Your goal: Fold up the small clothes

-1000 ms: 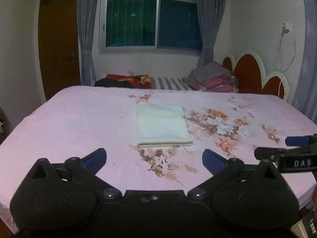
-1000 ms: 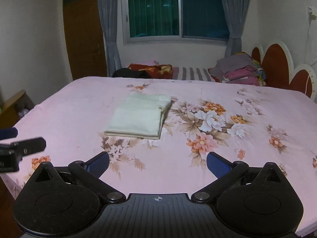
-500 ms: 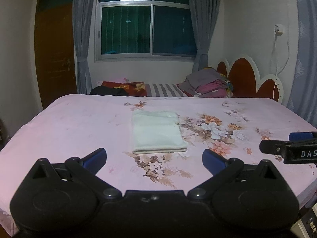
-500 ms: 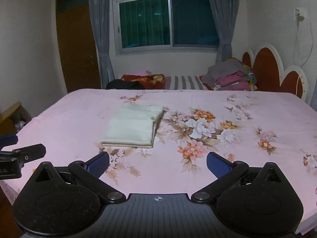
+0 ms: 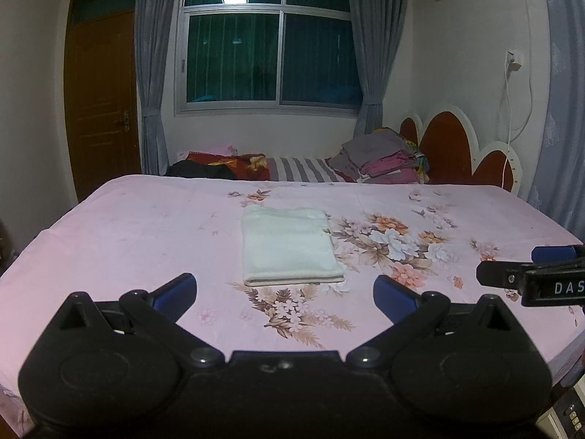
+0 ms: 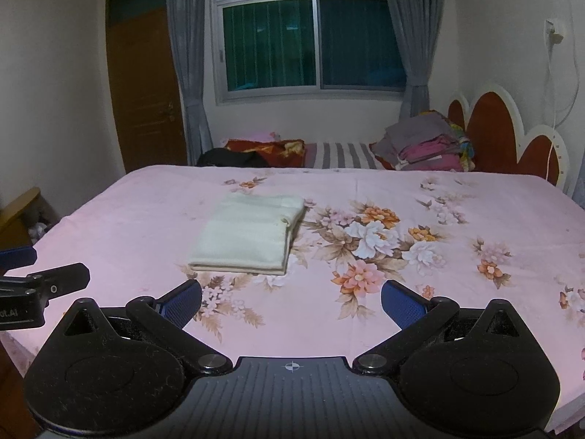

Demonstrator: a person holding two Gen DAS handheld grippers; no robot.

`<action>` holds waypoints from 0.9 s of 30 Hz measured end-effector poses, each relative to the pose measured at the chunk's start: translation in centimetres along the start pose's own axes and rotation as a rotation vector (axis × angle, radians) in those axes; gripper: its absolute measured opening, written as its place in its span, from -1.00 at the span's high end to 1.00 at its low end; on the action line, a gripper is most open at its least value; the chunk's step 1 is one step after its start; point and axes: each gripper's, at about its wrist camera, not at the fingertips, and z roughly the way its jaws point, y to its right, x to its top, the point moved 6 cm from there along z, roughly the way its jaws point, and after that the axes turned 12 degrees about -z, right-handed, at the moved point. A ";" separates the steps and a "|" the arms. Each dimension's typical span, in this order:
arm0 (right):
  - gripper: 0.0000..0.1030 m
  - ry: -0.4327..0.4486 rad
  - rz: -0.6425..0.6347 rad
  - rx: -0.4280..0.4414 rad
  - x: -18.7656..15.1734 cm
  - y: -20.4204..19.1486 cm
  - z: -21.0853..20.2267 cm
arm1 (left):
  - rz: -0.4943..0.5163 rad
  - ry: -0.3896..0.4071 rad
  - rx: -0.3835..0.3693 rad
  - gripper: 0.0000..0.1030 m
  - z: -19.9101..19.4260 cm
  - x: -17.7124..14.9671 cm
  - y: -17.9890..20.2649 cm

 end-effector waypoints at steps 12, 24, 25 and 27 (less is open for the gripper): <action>-1.00 0.004 -0.009 0.003 0.4 -0.3 -0.3 | -0.010 0.006 -0.006 -0.99 -0.1 0.3 0.0; -1.00 0.011 -0.016 0.002 0.6 -0.3 -0.6 | -0.015 0.016 -0.006 -0.99 -0.5 0.2 1.0; -1.00 0.013 -0.016 0.001 0.6 -0.3 -0.6 | -0.015 0.017 -0.006 -0.99 -0.5 0.2 1.0; -1.00 0.011 -0.017 0.002 0.6 -0.1 -0.6 | -0.013 0.015 -0.006 -0.99 -0.5 0.1 1.2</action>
